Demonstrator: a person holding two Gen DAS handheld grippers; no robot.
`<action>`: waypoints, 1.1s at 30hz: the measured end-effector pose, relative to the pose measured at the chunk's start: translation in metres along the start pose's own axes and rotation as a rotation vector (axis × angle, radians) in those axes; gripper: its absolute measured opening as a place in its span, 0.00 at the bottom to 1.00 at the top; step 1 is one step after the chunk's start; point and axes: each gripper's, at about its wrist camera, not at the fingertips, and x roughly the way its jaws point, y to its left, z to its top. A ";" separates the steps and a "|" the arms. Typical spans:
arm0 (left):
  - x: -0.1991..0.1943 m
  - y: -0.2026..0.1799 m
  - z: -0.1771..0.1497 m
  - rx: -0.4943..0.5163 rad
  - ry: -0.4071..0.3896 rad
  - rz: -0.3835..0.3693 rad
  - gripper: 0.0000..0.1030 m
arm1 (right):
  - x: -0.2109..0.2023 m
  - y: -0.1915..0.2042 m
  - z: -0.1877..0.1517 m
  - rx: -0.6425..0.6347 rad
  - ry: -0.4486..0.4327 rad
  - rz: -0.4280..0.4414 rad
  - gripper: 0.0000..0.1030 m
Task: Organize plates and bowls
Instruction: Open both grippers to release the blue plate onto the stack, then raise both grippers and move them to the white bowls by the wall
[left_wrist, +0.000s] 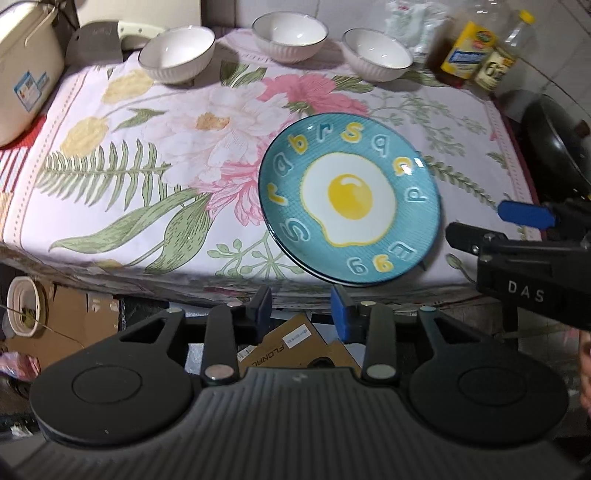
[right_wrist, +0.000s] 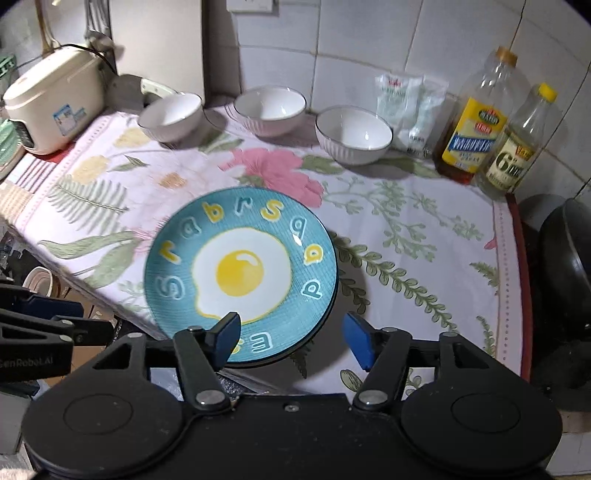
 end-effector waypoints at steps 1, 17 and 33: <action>-0.006 -0.002 -0.001 0.011 0.000 0.006 0.36 | -0.007 0.000 0.000 -0.005 -0.011 0.010 0.67; -0.090 -0.019 -0.003 0.128 -0.073 0.013 0.59 | -0.091 -0.006 0.000 -0.025 -0.124 0.009 0.84; -0.113 -0.046 0.047 0.169 -0.272 -0.013 0.73 | -0.128 -0.048 0.019 -0.001 -0.372 0.082 0.87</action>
